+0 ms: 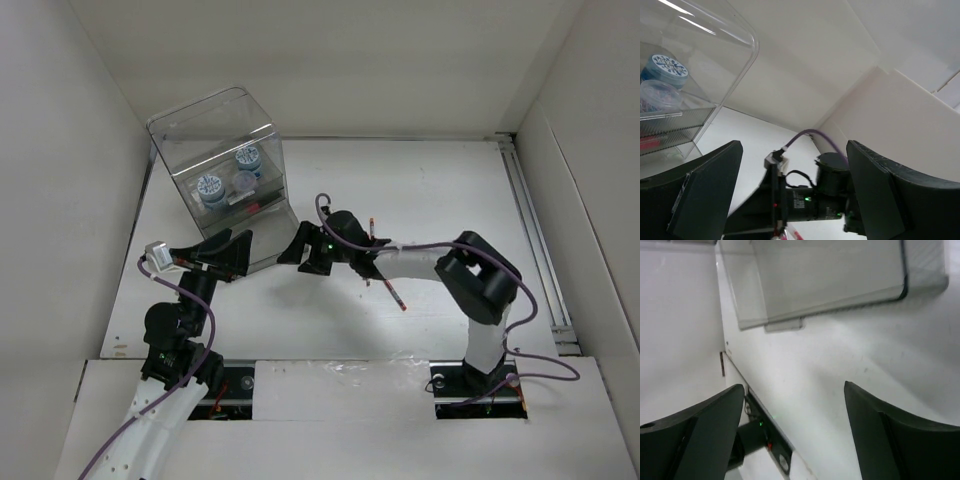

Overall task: Sort the stationery into containers
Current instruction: Open the drawer in the storage box, then pick up the pen from the center of the board.

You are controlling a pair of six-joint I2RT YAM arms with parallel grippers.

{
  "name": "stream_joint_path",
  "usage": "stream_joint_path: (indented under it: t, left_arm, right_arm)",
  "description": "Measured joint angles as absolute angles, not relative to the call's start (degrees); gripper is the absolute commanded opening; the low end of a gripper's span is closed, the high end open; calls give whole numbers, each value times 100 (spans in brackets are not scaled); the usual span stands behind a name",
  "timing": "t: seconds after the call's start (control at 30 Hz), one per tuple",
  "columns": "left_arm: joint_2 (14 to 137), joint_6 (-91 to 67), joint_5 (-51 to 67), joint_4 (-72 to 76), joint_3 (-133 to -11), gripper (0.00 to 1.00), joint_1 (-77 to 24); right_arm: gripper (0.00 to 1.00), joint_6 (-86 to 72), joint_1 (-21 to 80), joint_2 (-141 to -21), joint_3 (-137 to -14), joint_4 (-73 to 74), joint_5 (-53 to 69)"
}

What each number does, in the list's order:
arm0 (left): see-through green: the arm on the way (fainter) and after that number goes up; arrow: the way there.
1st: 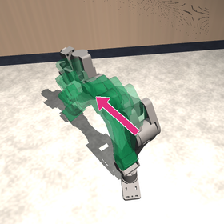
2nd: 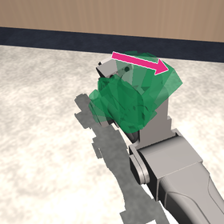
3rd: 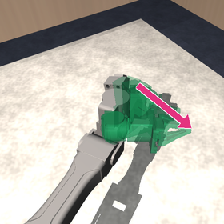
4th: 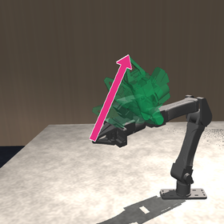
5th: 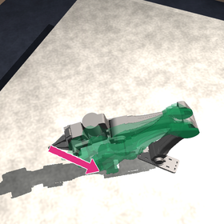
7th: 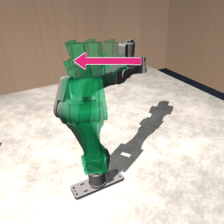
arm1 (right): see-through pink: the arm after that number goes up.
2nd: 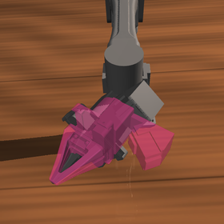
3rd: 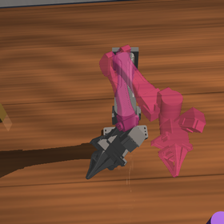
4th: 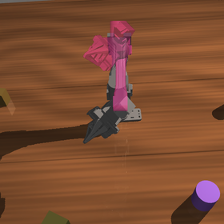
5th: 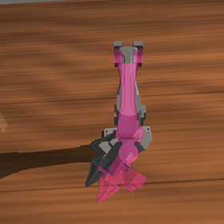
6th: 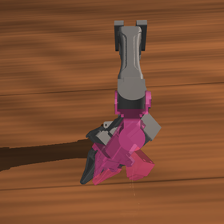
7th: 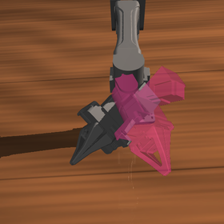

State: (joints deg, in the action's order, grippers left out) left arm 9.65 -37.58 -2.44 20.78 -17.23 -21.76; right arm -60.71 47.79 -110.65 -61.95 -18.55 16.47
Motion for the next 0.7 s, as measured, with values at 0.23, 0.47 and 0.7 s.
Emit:
stream_joint_path:
  t: [0.23, 0.47, 0.7]
  left_arm:
    - [965, -3756, -196, 2086, -1723, 82, -2176]
    - [991, -3756, -130, 2108, -1723, 82, -2176]
    - [991, -3756, -51, 2121, -1723, 82, -2176]
  right_arm:
    - [0, -5669, 4821, -9262, -5413, -1009, 797]
    - [3, -6073, 4272, -7443, -4471, 690, -1247]
    - [68, -6628, 4156, -7406, -3905, 2067, -2010]
